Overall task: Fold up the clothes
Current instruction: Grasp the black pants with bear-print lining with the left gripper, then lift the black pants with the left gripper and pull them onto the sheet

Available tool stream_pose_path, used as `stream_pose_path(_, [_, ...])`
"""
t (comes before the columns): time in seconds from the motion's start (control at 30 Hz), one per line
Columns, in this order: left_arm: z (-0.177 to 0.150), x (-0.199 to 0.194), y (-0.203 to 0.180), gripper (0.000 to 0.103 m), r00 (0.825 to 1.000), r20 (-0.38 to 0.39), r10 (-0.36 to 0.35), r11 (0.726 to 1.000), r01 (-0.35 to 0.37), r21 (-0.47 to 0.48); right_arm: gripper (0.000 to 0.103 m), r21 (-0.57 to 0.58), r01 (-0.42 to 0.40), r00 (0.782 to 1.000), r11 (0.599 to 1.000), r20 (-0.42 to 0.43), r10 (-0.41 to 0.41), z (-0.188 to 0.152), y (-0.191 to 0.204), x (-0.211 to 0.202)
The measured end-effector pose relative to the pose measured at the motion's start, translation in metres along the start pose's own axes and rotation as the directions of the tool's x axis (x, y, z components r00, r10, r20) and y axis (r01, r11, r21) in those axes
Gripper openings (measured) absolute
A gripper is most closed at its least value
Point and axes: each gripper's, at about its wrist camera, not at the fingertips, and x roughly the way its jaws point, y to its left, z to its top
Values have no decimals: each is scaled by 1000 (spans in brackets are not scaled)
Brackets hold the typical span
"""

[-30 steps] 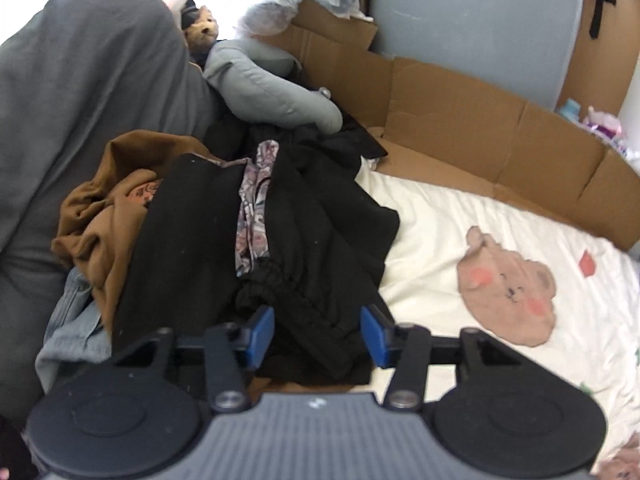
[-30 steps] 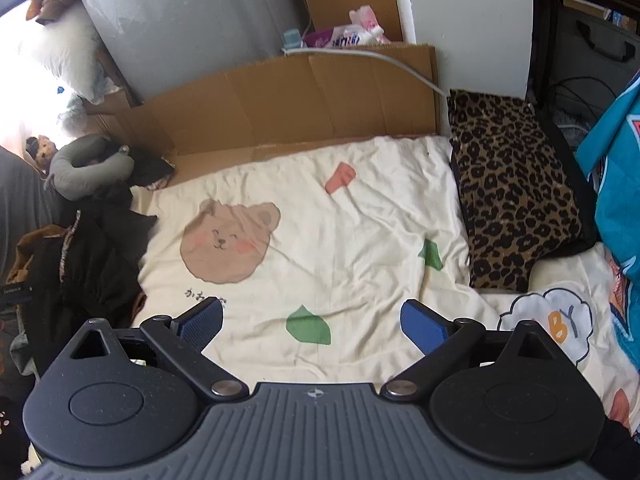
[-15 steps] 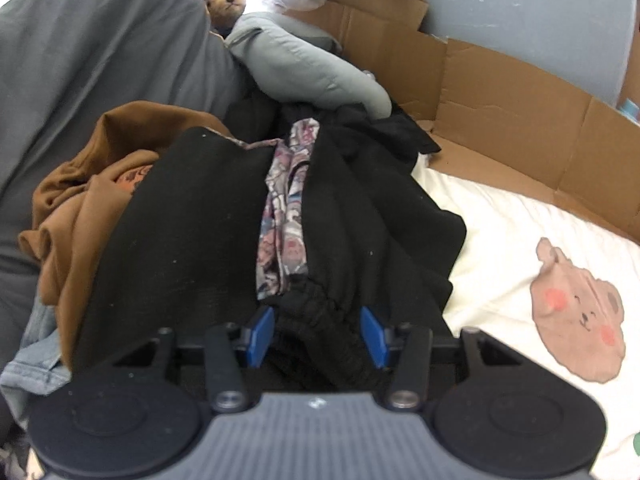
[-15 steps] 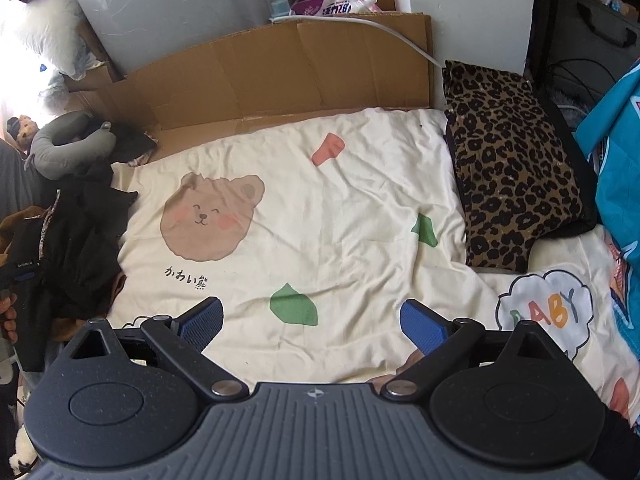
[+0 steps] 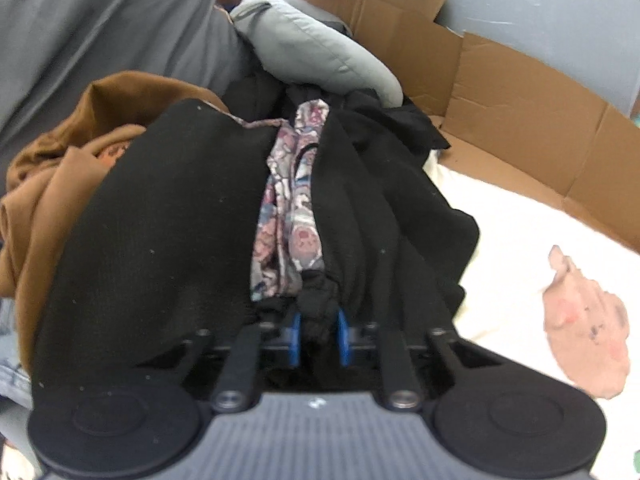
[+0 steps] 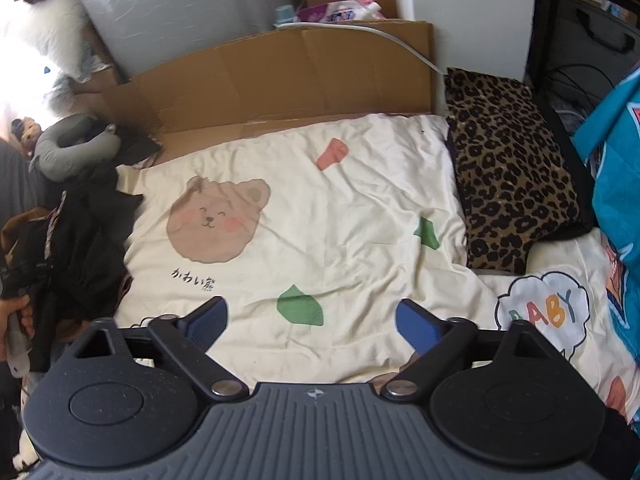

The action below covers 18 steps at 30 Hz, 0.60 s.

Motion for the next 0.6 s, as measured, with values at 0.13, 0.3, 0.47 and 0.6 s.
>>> stream_pose_path(0.13, [0,-14,-11,14,998,-5,-68,997,68,44,86,11,-4,1000,1000,5,4,-4,0,-4])
stream_pose_path(0.3, [2,-44,-25,13,987,-3,-162,985,162,63,85,27,-27,1000,999,14,26,-10,-2,-9])
stream_pose_path(0.47, [0,-77,-41,13,970,-5,-244,967,244,66,85,26,-67,998,997,25,66,-13,2,-13])
stream_pose_path(0.6, [-3,-106,-57,12,948,-8,-318,945,318,82,85,13,-105,994,994,36,105,-14,7,-15])
